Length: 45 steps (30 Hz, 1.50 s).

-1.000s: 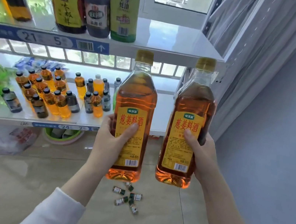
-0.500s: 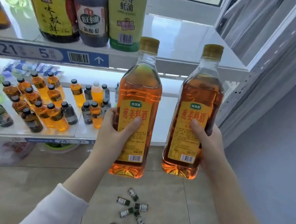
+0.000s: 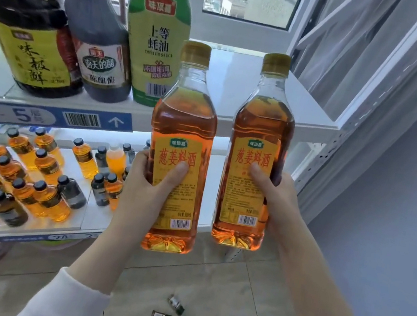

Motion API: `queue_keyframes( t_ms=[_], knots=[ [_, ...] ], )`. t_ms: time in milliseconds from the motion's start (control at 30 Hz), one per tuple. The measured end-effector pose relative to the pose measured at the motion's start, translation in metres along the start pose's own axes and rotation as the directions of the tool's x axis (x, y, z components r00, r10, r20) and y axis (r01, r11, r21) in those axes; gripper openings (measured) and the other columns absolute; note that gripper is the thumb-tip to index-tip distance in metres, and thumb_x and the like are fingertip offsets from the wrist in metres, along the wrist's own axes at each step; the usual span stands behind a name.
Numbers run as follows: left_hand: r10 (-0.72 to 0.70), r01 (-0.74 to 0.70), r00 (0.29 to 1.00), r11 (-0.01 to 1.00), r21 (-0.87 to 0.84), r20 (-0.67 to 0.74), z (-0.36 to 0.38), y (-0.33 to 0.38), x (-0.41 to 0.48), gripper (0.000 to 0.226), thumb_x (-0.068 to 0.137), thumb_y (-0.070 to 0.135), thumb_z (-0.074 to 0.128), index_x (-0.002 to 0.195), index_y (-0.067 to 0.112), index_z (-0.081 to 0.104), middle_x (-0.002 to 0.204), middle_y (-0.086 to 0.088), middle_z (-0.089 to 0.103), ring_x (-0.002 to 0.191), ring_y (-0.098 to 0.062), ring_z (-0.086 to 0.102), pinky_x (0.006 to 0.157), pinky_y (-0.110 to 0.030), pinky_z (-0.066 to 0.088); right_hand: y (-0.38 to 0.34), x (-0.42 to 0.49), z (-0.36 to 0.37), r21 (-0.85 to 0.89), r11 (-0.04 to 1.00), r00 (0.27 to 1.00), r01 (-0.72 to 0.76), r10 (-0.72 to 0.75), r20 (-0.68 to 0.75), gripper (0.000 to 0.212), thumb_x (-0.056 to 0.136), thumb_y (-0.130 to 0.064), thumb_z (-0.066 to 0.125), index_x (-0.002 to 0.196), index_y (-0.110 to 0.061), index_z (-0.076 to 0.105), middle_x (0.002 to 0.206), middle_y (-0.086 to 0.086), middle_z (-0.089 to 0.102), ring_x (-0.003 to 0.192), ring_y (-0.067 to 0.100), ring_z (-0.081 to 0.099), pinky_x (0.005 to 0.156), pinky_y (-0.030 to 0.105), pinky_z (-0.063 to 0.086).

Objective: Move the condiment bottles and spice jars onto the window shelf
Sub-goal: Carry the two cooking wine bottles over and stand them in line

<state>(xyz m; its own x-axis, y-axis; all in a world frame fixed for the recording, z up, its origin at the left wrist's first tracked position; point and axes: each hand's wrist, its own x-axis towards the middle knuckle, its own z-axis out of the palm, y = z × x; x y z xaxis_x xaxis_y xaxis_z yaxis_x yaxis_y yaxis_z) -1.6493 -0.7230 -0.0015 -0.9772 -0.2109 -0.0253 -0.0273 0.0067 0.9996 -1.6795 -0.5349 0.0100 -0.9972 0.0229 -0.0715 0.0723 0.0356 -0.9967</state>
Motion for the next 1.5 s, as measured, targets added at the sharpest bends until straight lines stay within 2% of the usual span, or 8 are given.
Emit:
queue_keyframes(
  t_ms=[133, 333, 600, 700, 1000, 1200, 1400, 1500],
  knots=[
    [0.013, -0.013, 1.000, 1.000, 0.015, -0.011, 0.015, 0.003, 0.012, 0.074, 0.059, 0.068, 0.068, 0.117, 0.025, 0.049, 0.105, 0.004, 0.066, 0.093, -0.018, 0.066, 0.081, -0.046, 0.055, -0.004, 0.017, -0.013, 0.019, 1.000, 1.000, 0.011, -0.011, -0.007, 0.073, 0.060, -0.046, 0.063, 0.123, -0.011, 0.051, 0.110, 0.008, 0.067, 0.095, 0.024, 0.068, 0.082, 0.042, 0.056],
    [0.013, -0.013, 0.999, 1.000, 0.003, -0.031, 0.052, 0.011, 0.030, 0.056, 0.056, 0.059, 0.058, 0.103, 0.032, 0.048, 0.096, 0.009, 0.066, 0.084, -0.009, 0.067, 0.070, -0.029, 0.055, -0.014, 0.059, -0.045, 0.040, 0.998, 0.998, 0.050, -0.052, 0.043, 0.068, 0.060, -0.046, 0.062, 0.119, -0.014, 0.053, 0.105, 0.004, 0.068, 0.092, 0.021, 0.069, 0.078, 0.038, 0.057],
    [0.011, -0.007, 0.988, 1.000, 0.021, -0.157, 0.095, 0.028, 0.047, 0.077, 0.051, 0.062, 0.055, 0.117, 0.024, 0.047, 0.094, 0.013, 0.064, 0.081, -0.005, 0.066, 0.063, -0.020, 0.055, -0.036, 0.124, -0.071, 0.097, 0.988, 0.971, 0.121, -0.138, 0.196, 0.045, 0.069, -0.044, 0.072, 0.106, -0.025, 0.056, 0.100, -0.002, 0.070, 0.085, 0.015, 0.071, 0.066, 0.028, 0.059],
    [-0.016, 0.019, 0.986, 1.000, 0.014, -0.166, 0.089, 0.035, 0.050, 0.083, 0.049, 0.066, 0.057, 0.119, 0.023, 0.048, 0.099, 0.008, 0.067, 0.086, -0.011, 0.067, 0.074, -0.032, 0.057, -0.047, 0.135, -0.061, 0.115, 0.982, 0.963, 0.149, -0.171, 0.210, 0.045, 0.070, -0.039, 0.072, 0.108, -0.021, 0.056, 0.096, -0.002, 0.070, 0.082, 0.014, 0.071, 0.063, 0.027, 0.058],
    [-0.126, 0.125, 0.992, 0.987, -0.102, -0.009, 0.058, 0.052, 0.070, 0.074, 0.055, 0.064, 0.063, 0.115, 0.022, 0.054, 0.098, -0.001, 0.072, 0.082, -0.020, 0.071, 0.077, -0.044, 0.058, -0.066, 0.160, -0.022, 0.131, 0.967, 0.959, 0.219, -0.238, 0.157, 0.036, 0.073, -0.042, 0.067, 0.103, -0.025, 0.057, 0.101, -0.001, 0.070, 0.088, 0.015, 0.071, 0.071, 0.029, 0.058],
    [-0.182, 0.204, 0.977, 0.949, -0.241, 0.112, 0.070, 0.066, 0.091, 0.058, 0.064, 0.055, 0.061, 0.108, 0.017, 0.062, 0.089, -0.005, 0.074, 0.077, -0.022, 0.072, 0.066, -0.034, 0.059, -0.088, 0.214, -0.008, 0.122, 0.966, 0.955, 0.227, -0.245, 0.165, 0.027, 0.085, -0.035, 0.062, 0.108, -0.024, 0.055, 0.109, 0.002, 0.068, 0.095, 0.019, 0.068, 0.079, 0.035, 0.056],
    [-0.210, 0.235, 0.971, 0.921, -0.310, 0.112, 0.087, 0.065, 0.118, 0.061, 0.063, 0.053, 0.063, 0.111, 0.015, 0.061, 0.092, -0.008, 0.074, 0.080, -0.025, 0.072, 0.067, -0.035, 0.058, -0.103, 0.269, 0.006, 0.093, 0.956, 0.919, 0.279, -0.294, 0.264, 0.052, 0.071, -0.039, 0.067, 0.115, -0.013, 0.056, 0.109, 0.006, 0.068, 0.096, 0.020, 0.068, 0.078, 0.033, 0.055],
    [-0.237, 0.262, 0.965, 0.904, -0.339, 0.113, 0.093, 0.061, 0.128, 0.063, 0.063, 0.053, 0.065, 0.112, 0.013, 0.059, 0.093, -0.010, 0.074, 0.081, -0.027, 0.071, 0.072, -0.039, 0.058, -0.106, 0.296, 0.014, 0.087, 0.945, 0.890, 0.316, -0.327, 0.318, 0.044, 0.067, -0.039, 0.068, 0.105, -0.020, 0.059, 0.104, 0.003, 0.069, 0.093, 0.018, 0.069, 0.074, 0.030, 0.056]
  ],
)
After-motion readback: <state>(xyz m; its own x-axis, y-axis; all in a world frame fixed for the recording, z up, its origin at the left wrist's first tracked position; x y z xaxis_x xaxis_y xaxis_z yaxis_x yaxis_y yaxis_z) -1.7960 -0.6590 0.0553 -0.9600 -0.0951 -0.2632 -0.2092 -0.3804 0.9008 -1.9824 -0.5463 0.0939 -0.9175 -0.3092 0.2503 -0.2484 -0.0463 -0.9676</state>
